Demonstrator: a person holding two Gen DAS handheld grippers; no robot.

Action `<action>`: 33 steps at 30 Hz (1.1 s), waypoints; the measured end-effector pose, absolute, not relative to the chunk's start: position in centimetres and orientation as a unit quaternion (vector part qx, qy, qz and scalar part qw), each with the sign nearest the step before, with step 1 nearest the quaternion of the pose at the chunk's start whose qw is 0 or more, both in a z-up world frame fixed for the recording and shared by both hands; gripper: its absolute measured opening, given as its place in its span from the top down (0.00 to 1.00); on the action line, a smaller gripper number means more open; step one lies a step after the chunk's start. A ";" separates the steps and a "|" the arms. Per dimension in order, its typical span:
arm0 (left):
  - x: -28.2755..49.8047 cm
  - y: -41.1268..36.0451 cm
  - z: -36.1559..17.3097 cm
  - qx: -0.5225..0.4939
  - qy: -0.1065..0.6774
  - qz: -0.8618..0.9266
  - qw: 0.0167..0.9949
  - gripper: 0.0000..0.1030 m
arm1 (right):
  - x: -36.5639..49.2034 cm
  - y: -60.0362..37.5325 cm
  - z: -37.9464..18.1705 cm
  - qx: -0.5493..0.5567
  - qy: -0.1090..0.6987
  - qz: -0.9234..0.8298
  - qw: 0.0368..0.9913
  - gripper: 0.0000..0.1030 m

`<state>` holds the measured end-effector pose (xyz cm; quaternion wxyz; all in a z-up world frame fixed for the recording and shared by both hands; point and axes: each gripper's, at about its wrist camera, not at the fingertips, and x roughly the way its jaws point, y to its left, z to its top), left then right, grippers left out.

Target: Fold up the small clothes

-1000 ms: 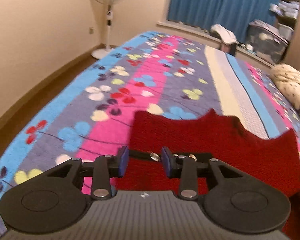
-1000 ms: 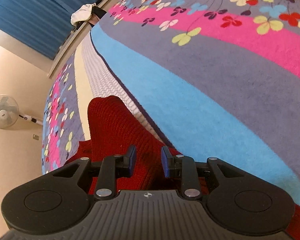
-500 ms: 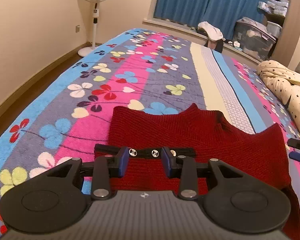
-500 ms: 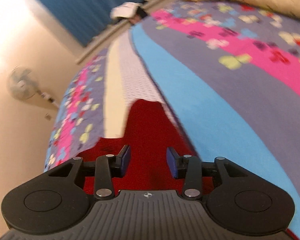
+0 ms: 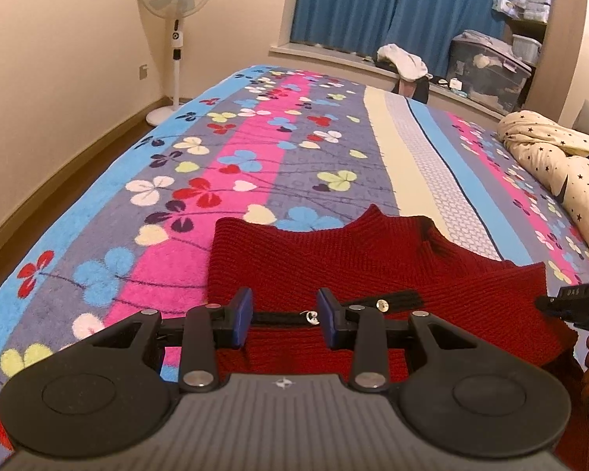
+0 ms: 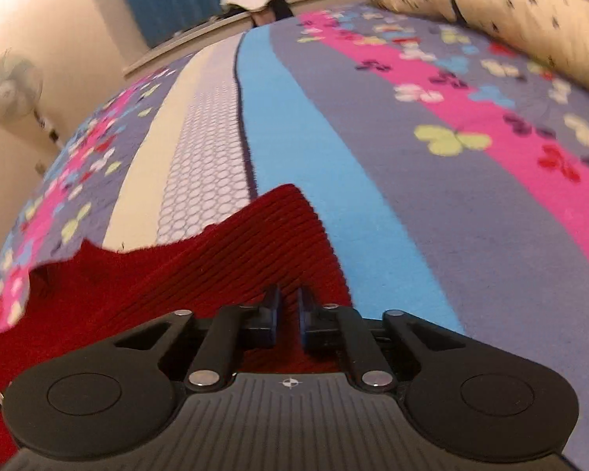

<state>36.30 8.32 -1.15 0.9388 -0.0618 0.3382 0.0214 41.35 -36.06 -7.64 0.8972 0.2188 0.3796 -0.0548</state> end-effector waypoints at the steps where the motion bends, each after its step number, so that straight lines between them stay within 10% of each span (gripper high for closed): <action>1: 36.3 8.2 -1.1 -0.061 0.337 0.020 0.939 0.61 | 41.4 -36.0 -7.2 0.222 0.381 -0.055 0.896 0.91; 9: 37.9 7.8 -4.5 -0.032 0.433 0.021 0.901 0.51 | 39.6 -33.6 -5.5 0.186 0.389 0.001 0.902 0.55; 24: 30.2 9.4 0.3 -0.120 0.394 0.015 0.911 0.42 | 28.9 -33.4 -3.1 0.094 0.421 -0.027 0.902 0.54; 33: 17.7 10.5 4.4 -0.064 0.315 0.007 0.947 0.22 | 15.6 -35.4 3.3 0.113 0.308 0.010 0.945 0.54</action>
